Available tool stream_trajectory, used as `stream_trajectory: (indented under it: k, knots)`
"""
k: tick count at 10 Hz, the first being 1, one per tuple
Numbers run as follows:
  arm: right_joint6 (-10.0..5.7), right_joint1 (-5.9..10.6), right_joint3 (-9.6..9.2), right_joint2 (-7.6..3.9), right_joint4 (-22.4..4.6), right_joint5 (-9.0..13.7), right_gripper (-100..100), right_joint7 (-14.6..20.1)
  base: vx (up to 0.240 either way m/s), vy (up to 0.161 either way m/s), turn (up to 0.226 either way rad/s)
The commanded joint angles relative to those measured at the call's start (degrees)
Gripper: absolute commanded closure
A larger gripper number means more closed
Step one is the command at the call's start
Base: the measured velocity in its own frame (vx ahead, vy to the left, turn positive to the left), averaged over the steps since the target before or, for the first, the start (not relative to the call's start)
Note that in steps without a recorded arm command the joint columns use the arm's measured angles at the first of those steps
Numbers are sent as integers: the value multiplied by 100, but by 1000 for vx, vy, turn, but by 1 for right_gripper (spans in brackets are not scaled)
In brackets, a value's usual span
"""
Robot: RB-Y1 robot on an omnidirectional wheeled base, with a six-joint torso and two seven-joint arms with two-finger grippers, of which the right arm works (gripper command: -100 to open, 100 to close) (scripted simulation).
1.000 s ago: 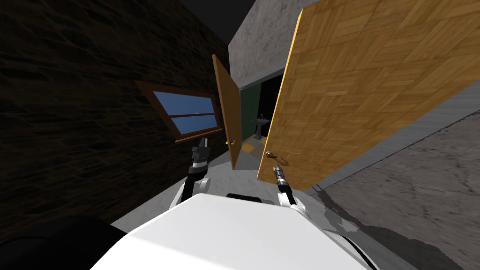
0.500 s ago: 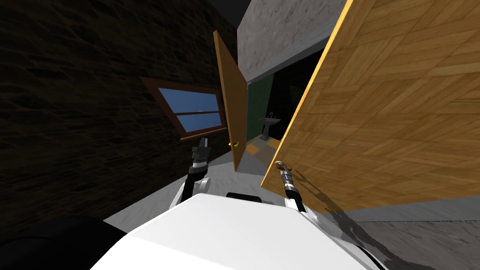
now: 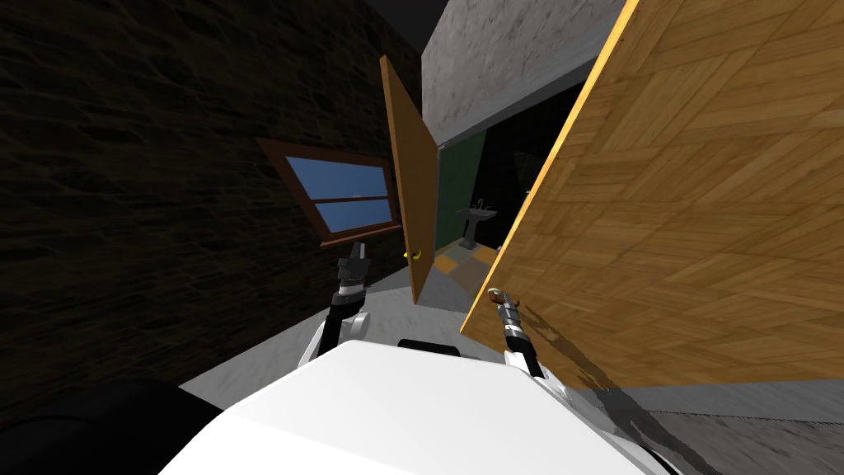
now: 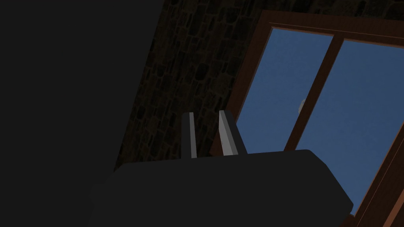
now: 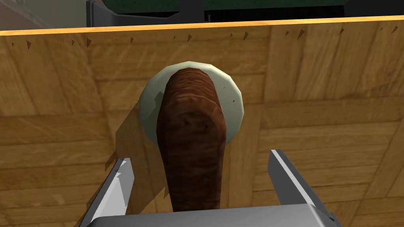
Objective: Pull the door open
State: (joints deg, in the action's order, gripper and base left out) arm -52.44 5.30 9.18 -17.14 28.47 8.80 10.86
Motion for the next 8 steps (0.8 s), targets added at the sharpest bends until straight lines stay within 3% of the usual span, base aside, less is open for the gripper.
stream_trajectory:
  k: [1,6,8]
  knots:
    - [13,-4,0,1,10,-1,100,0,0,0,0]
    - [13,-4,0,1,10,-1,100,0,0,0,0]
    - [-47,-21,-124,-68,-23,-95,100,146,-171,-32,110]
